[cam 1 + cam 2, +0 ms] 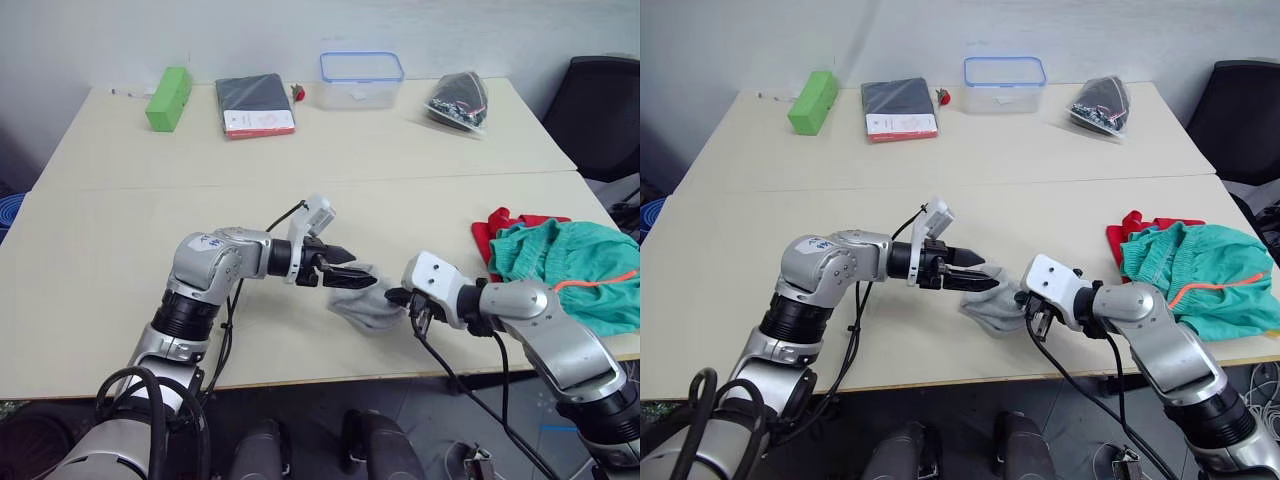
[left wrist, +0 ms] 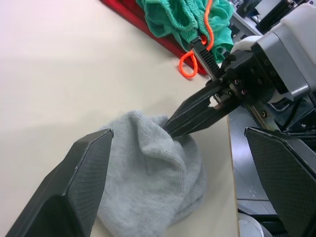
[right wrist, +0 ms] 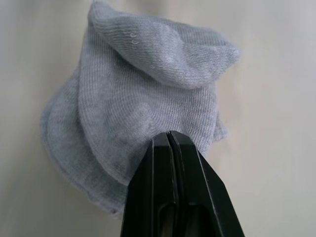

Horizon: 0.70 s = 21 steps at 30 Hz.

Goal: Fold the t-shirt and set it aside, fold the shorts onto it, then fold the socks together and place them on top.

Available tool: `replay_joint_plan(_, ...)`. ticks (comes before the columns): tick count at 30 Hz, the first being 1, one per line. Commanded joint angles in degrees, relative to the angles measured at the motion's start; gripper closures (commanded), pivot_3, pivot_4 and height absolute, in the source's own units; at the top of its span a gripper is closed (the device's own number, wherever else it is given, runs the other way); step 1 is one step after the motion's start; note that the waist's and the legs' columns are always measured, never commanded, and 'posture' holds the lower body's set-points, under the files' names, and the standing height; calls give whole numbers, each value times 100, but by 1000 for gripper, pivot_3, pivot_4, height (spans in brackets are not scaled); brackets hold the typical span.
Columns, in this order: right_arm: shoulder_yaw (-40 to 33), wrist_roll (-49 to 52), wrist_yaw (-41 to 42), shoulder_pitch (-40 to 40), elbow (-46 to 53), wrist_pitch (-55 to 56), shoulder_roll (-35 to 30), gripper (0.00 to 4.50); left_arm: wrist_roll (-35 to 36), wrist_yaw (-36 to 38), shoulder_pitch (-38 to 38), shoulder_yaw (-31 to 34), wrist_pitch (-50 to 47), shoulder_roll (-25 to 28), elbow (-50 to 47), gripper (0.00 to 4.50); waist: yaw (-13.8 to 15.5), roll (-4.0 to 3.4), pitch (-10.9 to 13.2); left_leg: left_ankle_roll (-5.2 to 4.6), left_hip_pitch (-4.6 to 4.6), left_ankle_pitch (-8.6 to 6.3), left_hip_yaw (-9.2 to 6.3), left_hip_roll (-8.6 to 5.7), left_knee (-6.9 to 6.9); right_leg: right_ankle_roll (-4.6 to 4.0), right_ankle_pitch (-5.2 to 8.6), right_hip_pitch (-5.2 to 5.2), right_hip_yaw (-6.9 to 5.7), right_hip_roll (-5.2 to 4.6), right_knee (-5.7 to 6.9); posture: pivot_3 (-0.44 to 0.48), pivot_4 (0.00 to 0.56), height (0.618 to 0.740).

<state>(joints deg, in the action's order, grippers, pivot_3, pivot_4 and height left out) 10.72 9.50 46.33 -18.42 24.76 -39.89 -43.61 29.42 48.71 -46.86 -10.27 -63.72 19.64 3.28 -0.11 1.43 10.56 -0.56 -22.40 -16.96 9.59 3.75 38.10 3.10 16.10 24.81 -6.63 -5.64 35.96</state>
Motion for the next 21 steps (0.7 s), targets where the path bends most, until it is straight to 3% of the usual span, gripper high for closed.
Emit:
replay_joint_plan(1,-299,68,-129,-94,188,57,41,4500,82,47,-9,-61,87,-99,-116,18,2,0,0,0,-1,0,1,-1,0,0,0,0,-1,1,0,0,150,740)
replay_joint_plan(9,-497,417,-135,-631,204,-274,171,4500,32,-60,-188,686,601,35,571,18,-19,0,0,5,4,3,4,8,1,0,-1,2,3,3,2,0,150,740)
replay_joint_plan(12,-299,388,-159,-898,122,-304,316,4500,-293,323,-41,383,1194,414,622,610,-23,-1,1,10,3,6,2,12,-2,-5,0,8,3,6,6,0,150,740)
replay_joint_plan(15,48,240,-167,-1139,-26,-208,491,4500,-832,738,127,-231,2018,752,655,1579,-20,-1,0,14,-1,7,14,9,-5,-6,0,21,9,7,12,0,150,740)
replay_joint_plan(21,494,70,-132,-1400,-198,-142,671,4500,-1175,1101,126,-611,2704,700,716,3469,7,-1,0,-10,-62,8,25,-4,20,3,-4,70,7,9,18,0,150,740)
